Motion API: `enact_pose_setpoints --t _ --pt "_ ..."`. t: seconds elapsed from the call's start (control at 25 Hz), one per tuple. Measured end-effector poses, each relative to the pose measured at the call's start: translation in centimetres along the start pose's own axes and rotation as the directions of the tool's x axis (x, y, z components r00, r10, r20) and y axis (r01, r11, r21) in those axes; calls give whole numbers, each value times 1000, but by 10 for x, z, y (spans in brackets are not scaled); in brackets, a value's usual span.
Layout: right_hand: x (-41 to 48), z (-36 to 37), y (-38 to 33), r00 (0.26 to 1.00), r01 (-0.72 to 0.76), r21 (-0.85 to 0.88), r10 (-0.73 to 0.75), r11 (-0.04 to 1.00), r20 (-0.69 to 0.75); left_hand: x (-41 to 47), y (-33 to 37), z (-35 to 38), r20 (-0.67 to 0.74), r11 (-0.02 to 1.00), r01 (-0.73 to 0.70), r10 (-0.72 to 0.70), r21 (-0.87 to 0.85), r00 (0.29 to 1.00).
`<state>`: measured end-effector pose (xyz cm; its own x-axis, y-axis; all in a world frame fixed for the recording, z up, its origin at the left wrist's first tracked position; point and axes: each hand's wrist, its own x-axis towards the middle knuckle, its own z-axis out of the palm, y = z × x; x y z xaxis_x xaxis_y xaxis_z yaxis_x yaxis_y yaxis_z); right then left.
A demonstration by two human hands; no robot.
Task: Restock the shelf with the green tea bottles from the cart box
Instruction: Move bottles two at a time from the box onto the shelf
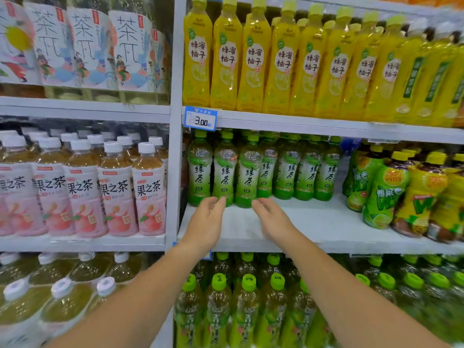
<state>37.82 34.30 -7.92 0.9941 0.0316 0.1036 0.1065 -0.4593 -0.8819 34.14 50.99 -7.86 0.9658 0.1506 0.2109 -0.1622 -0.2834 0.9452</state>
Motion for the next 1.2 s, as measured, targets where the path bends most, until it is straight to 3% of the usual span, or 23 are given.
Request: enact_pose_setpoints --t 0.28,0.68,0.96,1.2 --pt "-65 -30 -39 972 -204 56 195 977 131 -42 46 -23 127 968 246 -251 52 960" --pt "-173 -137 -137 893 -442 107 425 891 147 -106 205 -62 271 907 382 -419 179 867" --pt "-258 -203 -203 832 -553 118 555 825 24 -148 308 -61 401 899 418 -434 131 807" --pt "-329 -245 -223 771 -597 164 618 785 -153 -188 336 -23 617 933 320 -352 168 704"
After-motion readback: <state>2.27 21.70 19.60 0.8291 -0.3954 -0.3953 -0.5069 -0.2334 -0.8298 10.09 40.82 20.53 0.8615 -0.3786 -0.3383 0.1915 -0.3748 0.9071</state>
